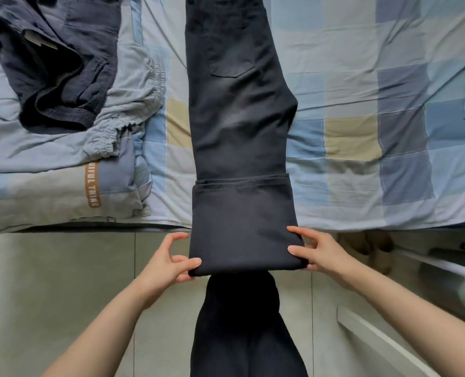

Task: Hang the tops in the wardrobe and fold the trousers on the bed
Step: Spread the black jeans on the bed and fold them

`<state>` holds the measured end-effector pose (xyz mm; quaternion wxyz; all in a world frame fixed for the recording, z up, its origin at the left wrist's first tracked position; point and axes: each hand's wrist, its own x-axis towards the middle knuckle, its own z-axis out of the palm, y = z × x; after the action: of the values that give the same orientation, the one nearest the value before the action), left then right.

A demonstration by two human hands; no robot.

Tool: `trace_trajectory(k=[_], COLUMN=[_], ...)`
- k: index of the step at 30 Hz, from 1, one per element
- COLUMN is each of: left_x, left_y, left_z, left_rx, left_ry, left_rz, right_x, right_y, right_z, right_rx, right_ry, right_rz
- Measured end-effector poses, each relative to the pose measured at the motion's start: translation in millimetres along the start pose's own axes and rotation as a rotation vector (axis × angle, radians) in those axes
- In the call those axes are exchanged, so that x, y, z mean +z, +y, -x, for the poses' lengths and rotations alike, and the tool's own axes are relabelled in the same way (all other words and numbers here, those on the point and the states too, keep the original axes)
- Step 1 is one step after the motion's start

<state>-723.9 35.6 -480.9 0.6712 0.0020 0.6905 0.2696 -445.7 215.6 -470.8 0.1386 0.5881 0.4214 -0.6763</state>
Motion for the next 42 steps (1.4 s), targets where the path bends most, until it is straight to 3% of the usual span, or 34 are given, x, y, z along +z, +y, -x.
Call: trace_trajectory(k=[3, 5, 8, 10, 12, 14, 16, 18, 23, 27, 30, 33, 37, 42], left_x=[-14.3, -23.8, -34.9, -39.4, -36.7, -22.9, -4.1, 13.0, 33.1, 29.4, 25.4, 23.7, 29.5, 60.2], left_y=[56.5, 107.9, 193.2, 229.9, 232.2, 207.1, 173.1, 146.1, 123.0, 105.5, 89.2, 92.1, 143.5, 228.3], left_z=[20.2, 8.7, -34.2, -71.5, -107.2, -137.7, -158.5, -172.8, -188.9, -186.9, -181.3, -180.5, -189.6, -228.5], left_rx=[0.002, 0.103, 0.315, 0.326, 0.261, 0.161, 0.081, 0.112, 0.233, 0.265, 0.199, 0.190, 0.435, 0.804], left_ry=[-0.111, -0.042, 0.104, 0.171, 0.270, 0.300, 0.280, 0.333, 0.552, 0.591, 0.588, 0.700, 0.800, 0.580], left_rz=[0.002, 0.022, 0.130, 0.102, 0.011, -0.072, -0.116, -0.149, -0.210, -0.143, -0.107, -0.290, -0.557, -0.908], right_x=[-23.2, -40.4, -74.2, -92.3, -99.9, -91.1, -76.7, -63.3, -47.1, -49.5, -59.0, -73.2, -99.2, -137.5], right_y=[-58.4, -107.6, -178.1, -210.8, -212.1, -191.0, -160.5, -135.8, -103.8, -97.7, -87.0, -80.9, -109.5, -159.6], right_z=[11.9, 4.5, -30.7, -67.9, -108.9, -142.1, -164.4, -178.8, -203.6, -202.7, -198.1, -207.6, -230.7, -255.8], right_rx=[0.148, 0.118, -0.049, -0.193, -0.226, -0.123, -0.008, -0.026, -0.157, -0.265, -0.236, -0.166, -0.210, -0.180], right_ry=[-0.128, -0.149, -0.022, 0.156, 0.323, 0.299, 0.241, 0.230, 0.210, 0.200, 0.159, 0.162, 0.345, 0.476], right_rz=[-0.074, -0.109, -0.262, -0.402, -0.458, -0.370, -0.107, 0.087, 0.188, 0.072, 0.137, 0.218, 0.179, 0.079])
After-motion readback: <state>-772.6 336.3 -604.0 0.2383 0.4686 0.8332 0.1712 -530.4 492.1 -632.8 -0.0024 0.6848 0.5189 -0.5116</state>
